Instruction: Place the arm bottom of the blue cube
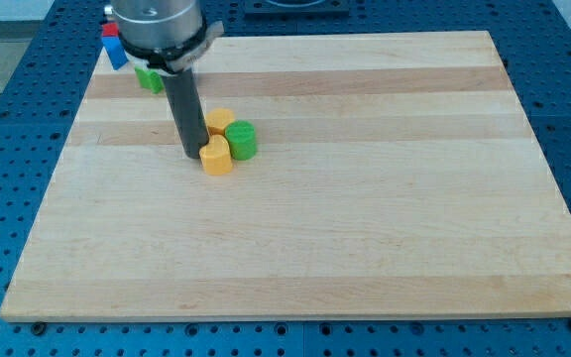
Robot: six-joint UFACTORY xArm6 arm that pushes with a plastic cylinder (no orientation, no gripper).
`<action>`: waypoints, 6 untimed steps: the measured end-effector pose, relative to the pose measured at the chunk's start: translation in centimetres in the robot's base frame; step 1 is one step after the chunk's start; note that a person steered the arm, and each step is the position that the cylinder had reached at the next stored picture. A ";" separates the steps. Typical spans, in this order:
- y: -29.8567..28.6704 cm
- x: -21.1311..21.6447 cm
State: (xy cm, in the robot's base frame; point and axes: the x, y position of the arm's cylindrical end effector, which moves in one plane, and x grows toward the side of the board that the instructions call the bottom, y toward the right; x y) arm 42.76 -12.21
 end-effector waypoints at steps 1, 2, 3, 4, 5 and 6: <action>-0.4 0.8; -4.1 -0.5; -6.8 -4.4; -4.7 -9.7; -4.5 -11.0; -2.7 -11.0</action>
